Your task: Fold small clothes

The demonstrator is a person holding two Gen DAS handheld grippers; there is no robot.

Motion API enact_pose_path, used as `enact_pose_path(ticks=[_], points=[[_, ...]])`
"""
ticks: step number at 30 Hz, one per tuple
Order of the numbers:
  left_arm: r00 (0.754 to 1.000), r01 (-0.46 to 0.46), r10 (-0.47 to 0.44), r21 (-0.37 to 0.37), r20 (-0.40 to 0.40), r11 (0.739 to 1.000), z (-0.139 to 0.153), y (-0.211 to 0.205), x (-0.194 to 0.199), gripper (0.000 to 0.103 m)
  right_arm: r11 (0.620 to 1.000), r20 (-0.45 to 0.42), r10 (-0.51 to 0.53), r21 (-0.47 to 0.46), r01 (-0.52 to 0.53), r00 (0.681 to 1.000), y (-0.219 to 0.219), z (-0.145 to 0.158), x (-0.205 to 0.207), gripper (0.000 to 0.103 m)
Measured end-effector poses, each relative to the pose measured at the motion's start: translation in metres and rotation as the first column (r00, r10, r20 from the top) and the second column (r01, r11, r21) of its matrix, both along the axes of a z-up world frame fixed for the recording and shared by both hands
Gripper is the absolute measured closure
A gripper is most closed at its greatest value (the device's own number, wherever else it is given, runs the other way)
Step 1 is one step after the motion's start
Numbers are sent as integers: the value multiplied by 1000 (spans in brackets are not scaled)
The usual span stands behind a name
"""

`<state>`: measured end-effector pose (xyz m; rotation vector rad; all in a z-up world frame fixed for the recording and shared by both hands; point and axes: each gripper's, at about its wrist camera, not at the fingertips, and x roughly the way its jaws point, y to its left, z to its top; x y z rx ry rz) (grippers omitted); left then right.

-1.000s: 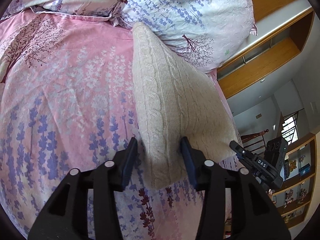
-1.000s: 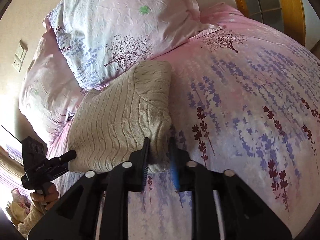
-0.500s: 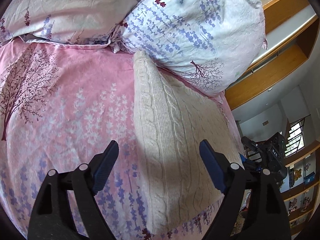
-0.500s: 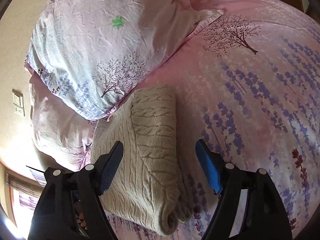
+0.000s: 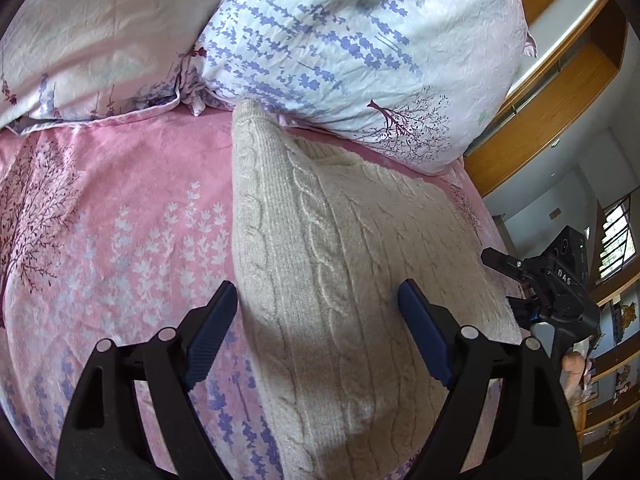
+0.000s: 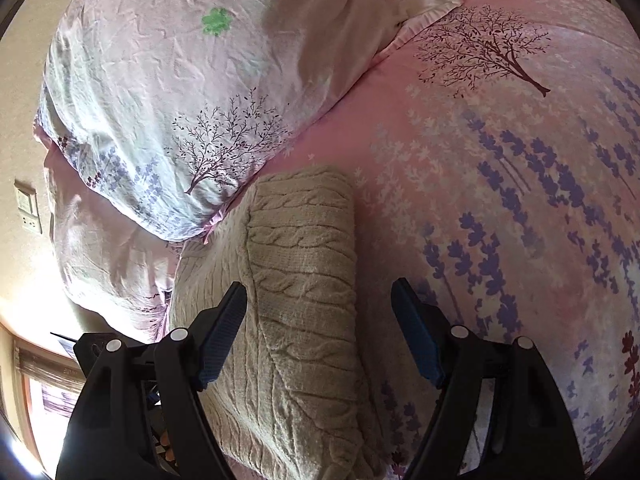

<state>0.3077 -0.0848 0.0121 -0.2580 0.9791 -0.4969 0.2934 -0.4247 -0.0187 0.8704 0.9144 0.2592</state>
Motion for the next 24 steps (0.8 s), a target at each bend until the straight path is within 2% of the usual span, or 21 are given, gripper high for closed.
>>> enact_pose_path(ticks=[5,9,11,13,17,20,24], points=[[999,16,-21,105,47,994,5,-19,2,20,999,12,26,21,-27,1000,4,-1,4,27],[998,25,-30,116,47,993,5,-26,7,21,997,16,72,22,-72,997,12,0,6,28],[998,27,-33,115,47,993,3,-26,10,21,995,14,98,21,-98,995,17,-1,8,37],[998,27,-33,115,49,993,2,-26,10,21,995,19,102,12,-103,995,20,-1,7,40],[998,29,-34,112,51,993,1,-26,10,22,993,23,111,40,-111,994,22,-6,7,54],[998,27,-33,102,52,994,1,-23,8,26,992,48,116,45,-118,992,21,-8,4,64],[998,13,-17,73,56,997,4,-19,6,42,993,76,115,12,-116,990,24,-1,-1,68]])
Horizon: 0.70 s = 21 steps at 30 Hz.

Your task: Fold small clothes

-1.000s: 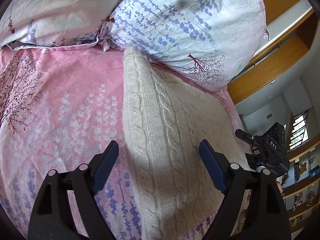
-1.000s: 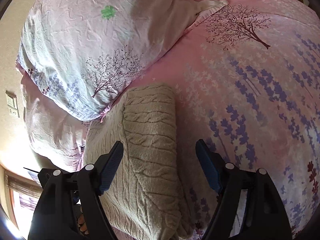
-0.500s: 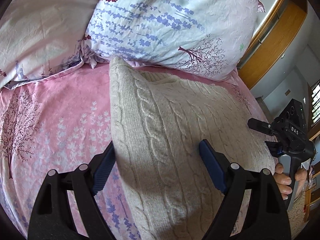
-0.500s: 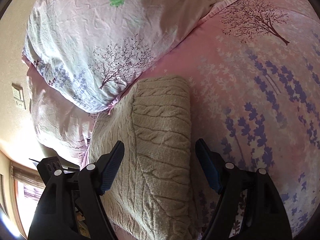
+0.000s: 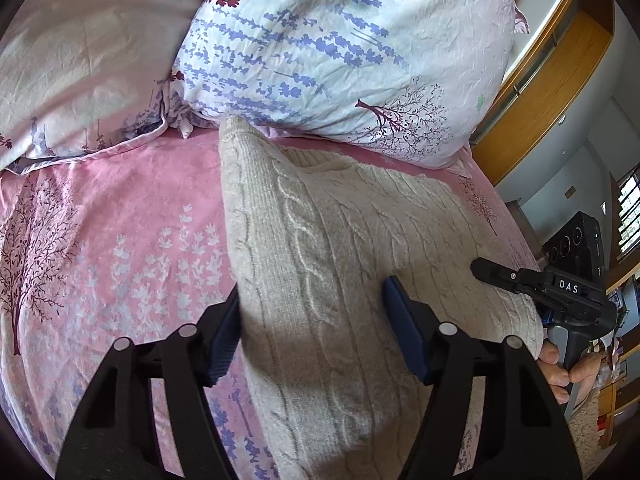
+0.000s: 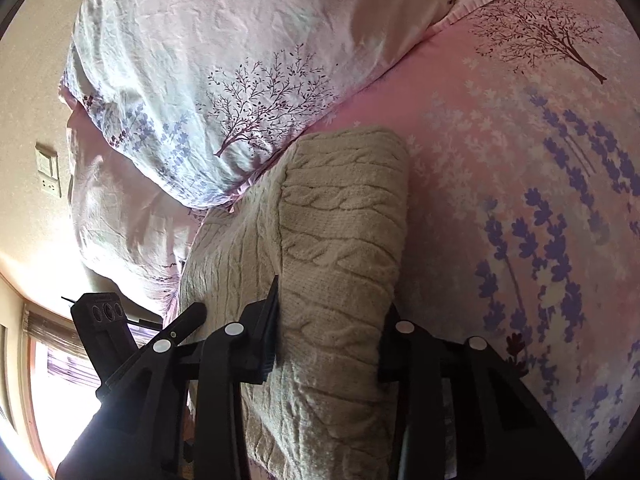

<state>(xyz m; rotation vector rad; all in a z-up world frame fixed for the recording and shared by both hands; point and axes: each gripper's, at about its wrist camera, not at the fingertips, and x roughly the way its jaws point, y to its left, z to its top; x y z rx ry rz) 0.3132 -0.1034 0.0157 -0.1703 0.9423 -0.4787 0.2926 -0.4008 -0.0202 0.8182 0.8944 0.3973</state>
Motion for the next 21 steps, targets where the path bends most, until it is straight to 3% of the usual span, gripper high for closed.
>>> enact_pose_path(ticks=[4,9,12,17,21], points=[[1000,2,-2,-7,4,1000,2,3,-2,47,1000,16,-5,-12,5,1000,2,4,-2,69],[999,7,-9,53,44,999,4,-6,-7,46,1000,21,-19,-4,19,1000,1,1,-3,69],[997,8,-13,65,70,998,6,-8,-10,54,1000,44,-27,-11,28,999,2,5,-7,70],[998,1,-3,32,68,999,10,0,-11,64,999,99,-36,-1,36,994,6,16,-14,71],[997,2,-3,13,73,1000,17,12,-19,66,998,158,-13,-54,21,987,22,37,-22,72]])
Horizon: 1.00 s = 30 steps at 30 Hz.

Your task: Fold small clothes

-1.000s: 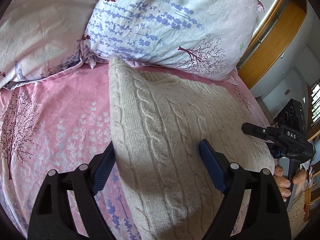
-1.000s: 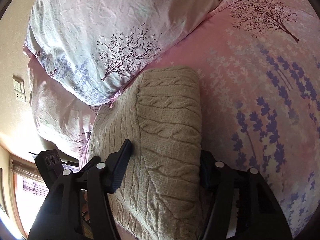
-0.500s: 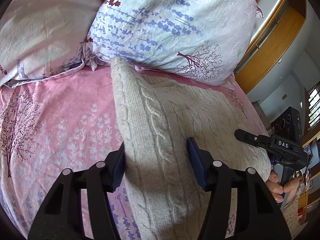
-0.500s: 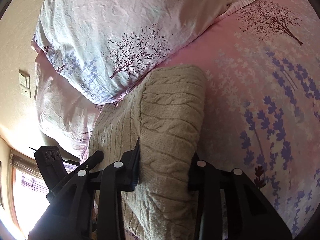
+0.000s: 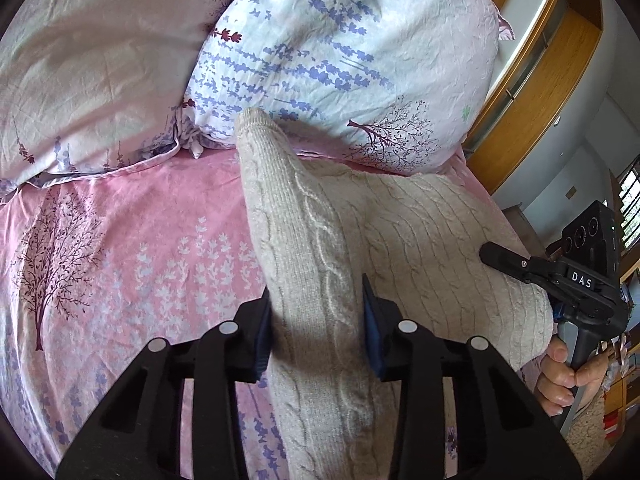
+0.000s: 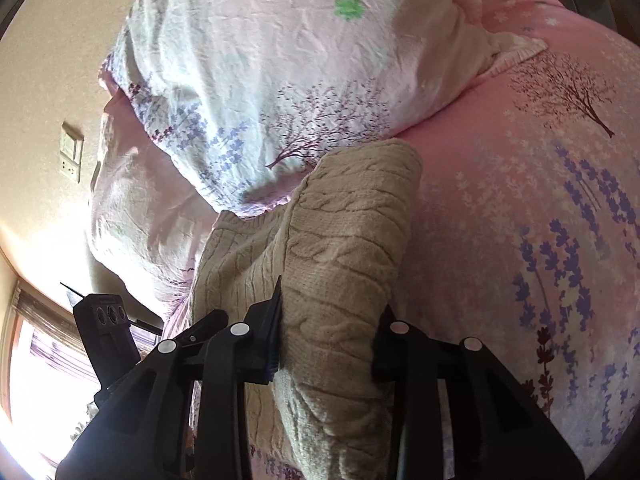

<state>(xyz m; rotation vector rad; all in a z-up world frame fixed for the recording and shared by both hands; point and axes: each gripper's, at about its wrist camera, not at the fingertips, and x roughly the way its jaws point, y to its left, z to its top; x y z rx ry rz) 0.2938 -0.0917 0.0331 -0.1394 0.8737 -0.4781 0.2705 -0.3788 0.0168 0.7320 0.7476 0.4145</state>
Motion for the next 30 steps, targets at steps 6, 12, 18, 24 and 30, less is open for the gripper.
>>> enact_pose_path(ticks=[6,12,18,24,30], points=[[999,-25,24,25,46,999,20,47,-29,67,994,87,86,-79,-79,992,48,29,-4,72],[994,-109,109,1,30,994,27,122,-34,66,972,138,179,-177,-153,974,116,34,10,72],[974,-207,193,-120,-119,971,-17,178,-6,58,968,-27,166,-185,-169,986,142,-18,45,67],[973,-229,223,-136,-58,964,-8,185,-16,53,986,-81,160,-30,-163,984,109,-14,50,55],[969,-160,175,-96,172,982,32,162,-49,49,991,-97,121,69,-115,988,97,-16,72,72]])
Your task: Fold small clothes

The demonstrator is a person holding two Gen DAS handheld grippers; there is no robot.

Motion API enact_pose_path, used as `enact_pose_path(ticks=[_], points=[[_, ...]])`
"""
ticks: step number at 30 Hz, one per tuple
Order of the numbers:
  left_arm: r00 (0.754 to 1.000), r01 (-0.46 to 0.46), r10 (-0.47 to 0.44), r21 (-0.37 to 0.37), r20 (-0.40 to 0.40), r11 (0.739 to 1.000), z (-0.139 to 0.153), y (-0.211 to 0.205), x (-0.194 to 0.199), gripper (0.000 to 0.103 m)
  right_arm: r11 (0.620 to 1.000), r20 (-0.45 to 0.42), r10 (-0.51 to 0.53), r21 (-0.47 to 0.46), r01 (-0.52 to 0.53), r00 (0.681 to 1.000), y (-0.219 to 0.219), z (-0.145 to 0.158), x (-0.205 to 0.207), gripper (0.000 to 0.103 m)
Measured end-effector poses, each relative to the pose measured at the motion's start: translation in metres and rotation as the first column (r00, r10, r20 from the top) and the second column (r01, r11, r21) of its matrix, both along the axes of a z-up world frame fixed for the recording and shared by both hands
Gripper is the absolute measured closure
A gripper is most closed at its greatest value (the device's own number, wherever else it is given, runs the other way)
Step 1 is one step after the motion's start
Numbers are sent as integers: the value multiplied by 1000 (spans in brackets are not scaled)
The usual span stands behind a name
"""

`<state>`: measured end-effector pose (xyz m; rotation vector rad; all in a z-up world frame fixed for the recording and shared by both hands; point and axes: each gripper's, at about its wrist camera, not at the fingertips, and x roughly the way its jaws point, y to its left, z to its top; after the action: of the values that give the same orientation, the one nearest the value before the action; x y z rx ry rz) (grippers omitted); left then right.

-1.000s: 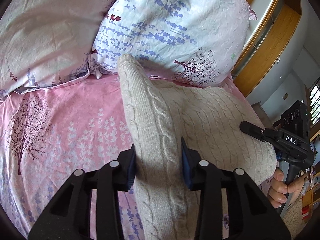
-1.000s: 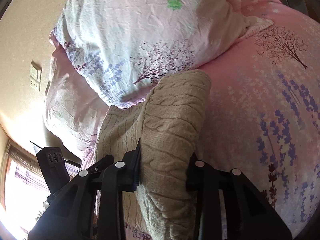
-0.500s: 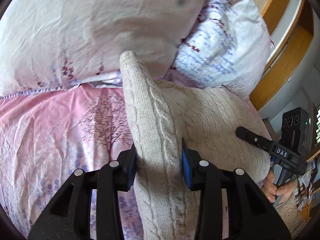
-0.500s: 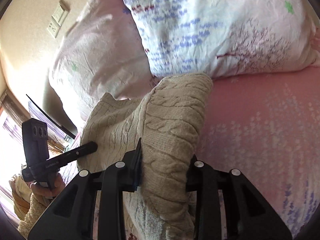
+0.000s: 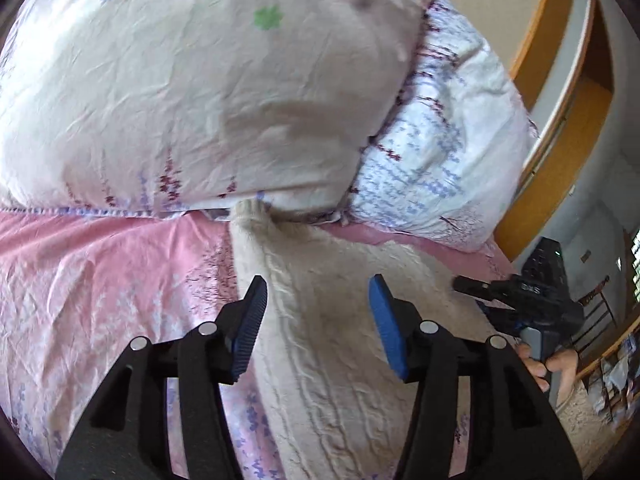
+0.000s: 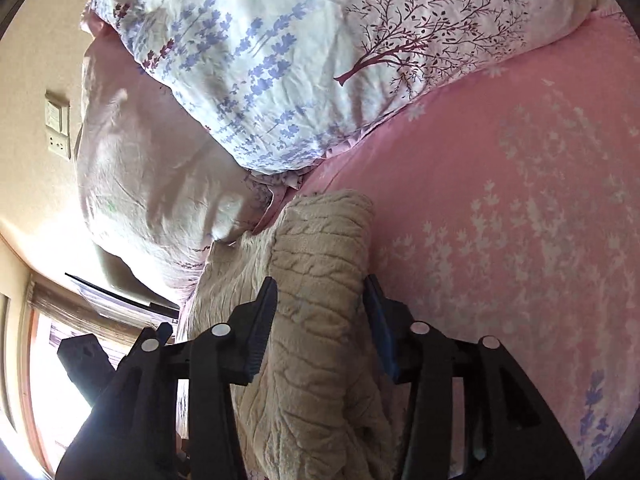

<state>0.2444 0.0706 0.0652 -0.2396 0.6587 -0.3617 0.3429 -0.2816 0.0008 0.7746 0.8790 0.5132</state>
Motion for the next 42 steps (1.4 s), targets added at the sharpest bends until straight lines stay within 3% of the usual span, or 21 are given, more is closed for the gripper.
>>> enact_pose_path(ticks=[1,5,12,15,20,25,27,31,33,36,37,40,42], points=[[999,33,-33,12,-2,999,0,-8,-1,48,1000,12,-3,-14,3,1000,3,-1,2,91],[994,104,-102,46,-41,994,-16,-37,7,48,994,54,-74,-82,78,996,2,4,4,94],[992,94,-85,97,-88,991,-42,-58,26,55,978,-14,-121,-171,117,993,-1,-12,17,94],[995,83,-74,139,-71,987,-41,-63,23,55,977,-6,-90,-196,87,996,-1,-4,11,89],[994,111,-109,131,-20,985,-28,-59,-19,53,986,72,-32,-162,44,997,-14,20,-40,61],[992,129,-128,131,-15,983,-29,-58,-53,51,980,82,33,-200,-16,996,-8,18,-79,61],[991,136,-133,143,-33,980,-33,-63,-53,51,967,61,26,-255,-10,998,-1,8,-82,79],[988,132,-116,160,-106,978,-51,-73,-40,51,962,42,-61,-265,70,997,-6,-4,-78,82],[991,121,-107,194,-85,974,-54,-80,-36,51,959,31,-90,-265,95,996,-12,-6,-76,81],[992,112,-96,222,-83,969,-51,-86,-35,47,936,40,-108,-334,115,993,-10,-1,-78,64],[992,109,-94,213,-79,971,-48,-84,-39,47,928,64,-112,-351,127,992,-9,5,-86,59],[993,116,-111,179,-37,977,-37,-73,-57,45,922,201,-90,-353,158,975,-2,29,-115,59],[995,98,-97,199,-16,975,-34,-69,-69,45,936,263,-38,-329,127,964,7,39,-128,59]])
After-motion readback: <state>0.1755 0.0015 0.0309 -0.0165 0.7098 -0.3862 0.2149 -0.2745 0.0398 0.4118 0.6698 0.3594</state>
